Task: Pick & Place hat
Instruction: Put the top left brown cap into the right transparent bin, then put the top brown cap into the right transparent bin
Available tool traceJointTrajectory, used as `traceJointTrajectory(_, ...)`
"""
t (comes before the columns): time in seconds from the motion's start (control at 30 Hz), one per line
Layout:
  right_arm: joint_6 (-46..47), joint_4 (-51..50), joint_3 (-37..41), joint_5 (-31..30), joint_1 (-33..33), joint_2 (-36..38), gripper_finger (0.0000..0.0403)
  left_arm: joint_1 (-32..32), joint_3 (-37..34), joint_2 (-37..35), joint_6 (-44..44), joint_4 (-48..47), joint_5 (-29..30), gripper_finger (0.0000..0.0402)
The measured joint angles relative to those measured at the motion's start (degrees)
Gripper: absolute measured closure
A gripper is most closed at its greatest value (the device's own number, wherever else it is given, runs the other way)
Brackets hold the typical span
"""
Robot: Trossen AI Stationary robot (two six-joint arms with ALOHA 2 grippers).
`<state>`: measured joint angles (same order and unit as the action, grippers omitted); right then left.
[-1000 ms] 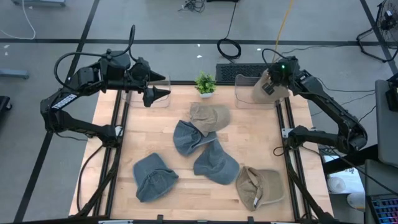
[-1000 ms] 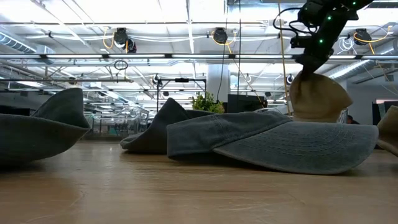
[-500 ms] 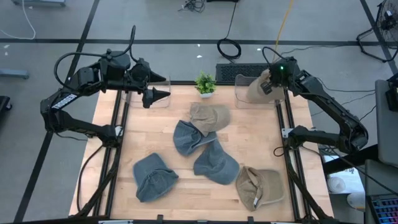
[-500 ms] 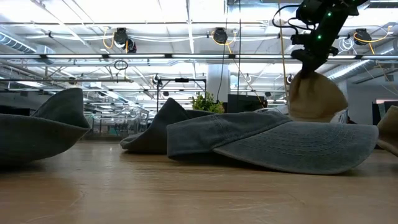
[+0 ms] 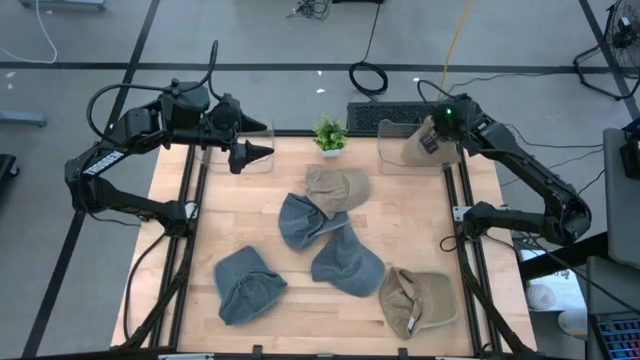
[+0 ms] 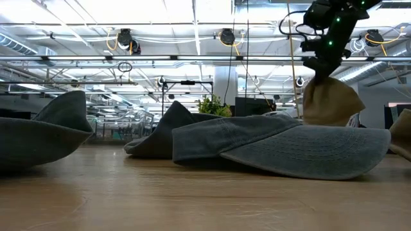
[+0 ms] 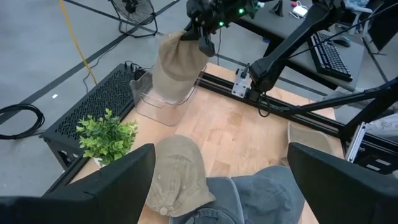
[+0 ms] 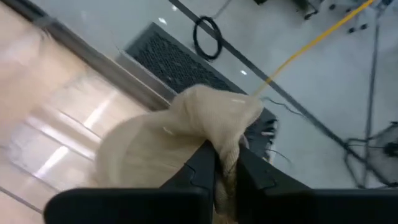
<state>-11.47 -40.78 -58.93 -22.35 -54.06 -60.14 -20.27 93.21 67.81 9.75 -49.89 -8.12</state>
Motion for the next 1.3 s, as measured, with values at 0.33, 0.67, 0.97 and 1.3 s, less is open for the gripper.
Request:
traceJointTrajectory(0.33, -1.9, 0.2, 0.8, -3.2, 0.9, -0.4, 0.0391, 0.0, 0.0, 0.0, 1.2, 0.0, 0.0, 0.0027)
traceJointTrajectory(0.67, -3.8, -0.7, 0.8, -3.0, 0.9, -0.4, 0.0227, 0.0, 0.0, 0.0, 0.9, 0.0, 0.0, 0.0027)
traceJointTrajectory(0.97, -1.2, 7.5, -0.1, -3.4, 0.9, 2.4, 0.0153, 0.0, 0.0, 0.0, 0.5, 0.3, 0.1, 0.0027)
traceJointTrajectory(1.3, -3.0, 25.5, -0.3, -2.8, 2.5, 8.1, 0.0119, 0.0, 0.0, 0.0, -0.6, 0.5, 0.8, 0.0027)
